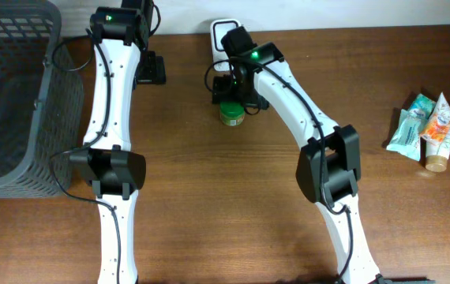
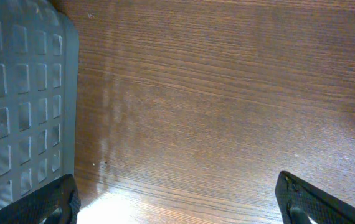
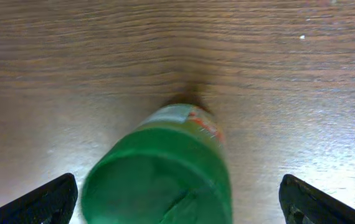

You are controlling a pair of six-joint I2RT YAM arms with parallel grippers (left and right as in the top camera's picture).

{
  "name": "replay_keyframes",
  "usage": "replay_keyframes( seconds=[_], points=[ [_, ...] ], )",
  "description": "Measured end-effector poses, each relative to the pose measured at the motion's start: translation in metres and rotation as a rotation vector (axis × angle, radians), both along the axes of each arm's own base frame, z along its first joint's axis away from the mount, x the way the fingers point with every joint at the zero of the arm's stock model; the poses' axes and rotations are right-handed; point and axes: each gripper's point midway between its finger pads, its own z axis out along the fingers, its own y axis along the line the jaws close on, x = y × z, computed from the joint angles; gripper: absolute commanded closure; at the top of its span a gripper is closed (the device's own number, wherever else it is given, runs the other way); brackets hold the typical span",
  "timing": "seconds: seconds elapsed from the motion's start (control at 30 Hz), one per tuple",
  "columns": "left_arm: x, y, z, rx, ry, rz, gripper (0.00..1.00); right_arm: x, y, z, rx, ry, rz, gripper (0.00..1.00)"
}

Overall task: Scan the item barcode
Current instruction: 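Grasp the green-capped jar with the right gripper near the scanner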

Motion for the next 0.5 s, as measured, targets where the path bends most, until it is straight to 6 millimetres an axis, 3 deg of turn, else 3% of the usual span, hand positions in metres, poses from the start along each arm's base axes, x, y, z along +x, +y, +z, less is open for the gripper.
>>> replay_keyframes(
  seconds=[0.17,0.3,0.37,0.5],
  points=[
    [0.0,0.0,0.0,0.0,0.0,0.0,0.01,-0.009,0.001,-0.018,-0.137,-0.005,0.02,0.08],
    [0.0,0.0,0.0,0.0,0.0,0.0,0.01,-0.016,-0.008,-0.019,-0.2,0.011,0.017,0.21],
    [0.0,0.0,0.0,0.0,0.0,0.0,0.01,-0.013,-0.016,-0.019,-0.203,0.016,0.005,0.21],
    [0.0,0.0,0.0,0.0,0.0,0.0,0.01,-0.001,-0.011,-0.017,-0.168,-0.025,0.018,0.2]
  ],
)
